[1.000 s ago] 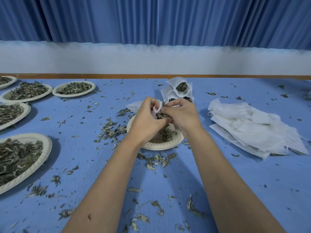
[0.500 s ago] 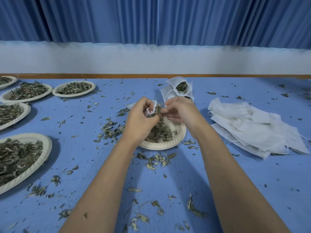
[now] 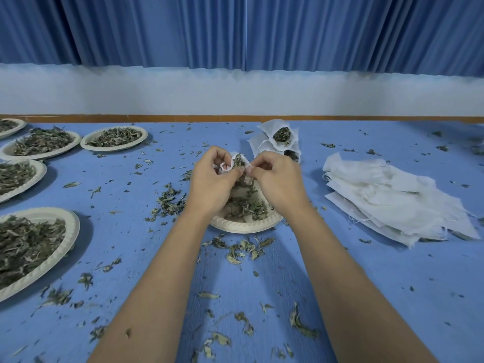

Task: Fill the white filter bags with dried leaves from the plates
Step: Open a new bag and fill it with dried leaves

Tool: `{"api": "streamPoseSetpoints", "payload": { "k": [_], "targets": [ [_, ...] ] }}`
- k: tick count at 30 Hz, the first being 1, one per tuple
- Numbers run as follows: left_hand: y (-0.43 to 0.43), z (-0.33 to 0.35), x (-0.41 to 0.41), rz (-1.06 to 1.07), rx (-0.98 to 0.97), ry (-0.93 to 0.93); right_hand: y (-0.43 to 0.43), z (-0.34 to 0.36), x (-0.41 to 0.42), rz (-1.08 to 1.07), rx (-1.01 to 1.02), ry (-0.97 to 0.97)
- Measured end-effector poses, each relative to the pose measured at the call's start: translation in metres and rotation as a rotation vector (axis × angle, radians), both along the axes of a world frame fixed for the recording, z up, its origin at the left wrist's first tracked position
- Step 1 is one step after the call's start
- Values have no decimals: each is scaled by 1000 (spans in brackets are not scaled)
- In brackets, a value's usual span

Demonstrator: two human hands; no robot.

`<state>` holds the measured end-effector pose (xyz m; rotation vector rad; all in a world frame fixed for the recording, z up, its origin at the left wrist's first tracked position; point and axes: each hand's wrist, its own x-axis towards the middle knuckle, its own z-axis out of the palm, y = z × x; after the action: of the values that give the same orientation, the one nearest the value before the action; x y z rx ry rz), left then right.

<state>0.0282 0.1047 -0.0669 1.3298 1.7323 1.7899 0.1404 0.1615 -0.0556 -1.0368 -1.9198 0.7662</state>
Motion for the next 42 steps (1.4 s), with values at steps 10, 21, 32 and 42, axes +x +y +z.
{"api": "streamPoseSetpoints", "payload": {
  "k": [10,21,32,42],
  "targets": [
    [10,-4,-8,308,-80,96,-4,1,0,78,59,-94],
    [3,2,-16,-23,-219,-295,0,-5,-3,-22,7,-110],
    [-3,3,-11,-220,-226,-117,3,-2,-3,-46,-68,-46],
    [8,-6,-10,120,-150,32,0,0,-2,54,-70,-7]
  ]
}}
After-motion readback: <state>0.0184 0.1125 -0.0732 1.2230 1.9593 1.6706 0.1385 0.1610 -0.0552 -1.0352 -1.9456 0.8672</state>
